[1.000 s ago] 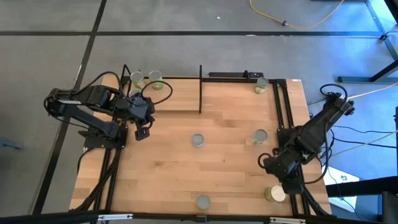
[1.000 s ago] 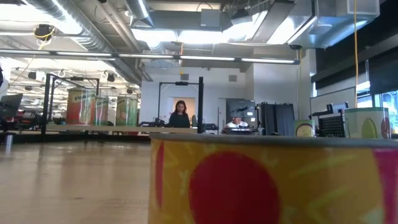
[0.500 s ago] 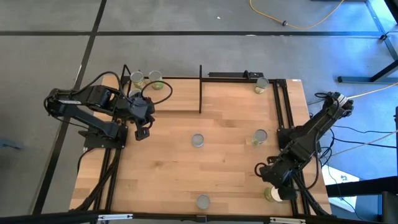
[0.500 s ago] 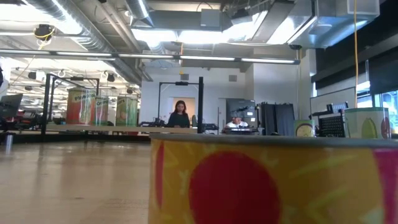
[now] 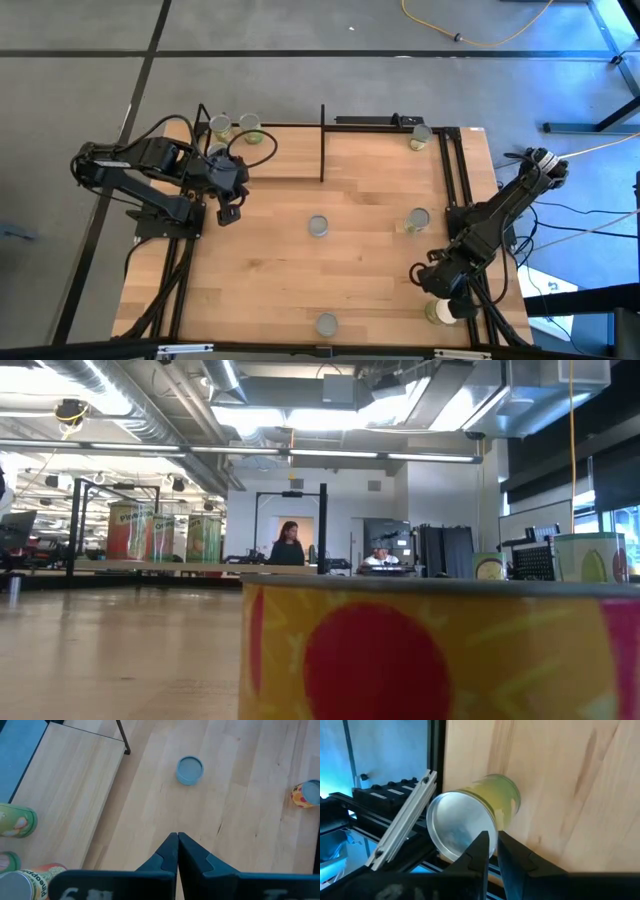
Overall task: Pick and place cans onto a shelf
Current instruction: Put the canned pears can on the shelf
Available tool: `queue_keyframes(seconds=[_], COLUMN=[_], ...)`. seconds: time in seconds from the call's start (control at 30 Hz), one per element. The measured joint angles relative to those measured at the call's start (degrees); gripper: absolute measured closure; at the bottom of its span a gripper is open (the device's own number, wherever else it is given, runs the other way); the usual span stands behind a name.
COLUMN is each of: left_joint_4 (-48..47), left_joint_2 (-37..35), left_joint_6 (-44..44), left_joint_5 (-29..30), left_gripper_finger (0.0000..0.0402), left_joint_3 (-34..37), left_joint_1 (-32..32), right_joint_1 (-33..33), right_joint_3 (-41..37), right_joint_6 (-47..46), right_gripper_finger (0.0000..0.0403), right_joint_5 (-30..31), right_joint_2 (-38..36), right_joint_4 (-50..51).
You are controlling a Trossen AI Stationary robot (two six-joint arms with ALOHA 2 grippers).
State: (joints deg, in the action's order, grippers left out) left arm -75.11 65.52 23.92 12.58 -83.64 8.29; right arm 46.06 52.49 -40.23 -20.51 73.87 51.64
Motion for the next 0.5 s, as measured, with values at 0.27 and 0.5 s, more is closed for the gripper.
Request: queue_keyframes(seconds=[0.27,0.5], left_joint_4=[0.0,0.0], left_joint_2=[0.0,0.0], left_joint_6=[0.0,0.0], left_joint_5=[0.0,0.0], left_gripper_finger=[0.0401,0.0401], left_joint_3=[0.0,0.0], left_joint_1=[0.0,0.0], right_joint_1=[0.0,0.0], right_joint_3=[0.0,0.0], right_joint_6=[0.5,0.5], right_gripper_finger=[0.0361,0.0361], right_joint_5=[-0.1,-0.1], right_joint_2=[0.0,0.0], right_joint_4=[-0.9,-1.3])
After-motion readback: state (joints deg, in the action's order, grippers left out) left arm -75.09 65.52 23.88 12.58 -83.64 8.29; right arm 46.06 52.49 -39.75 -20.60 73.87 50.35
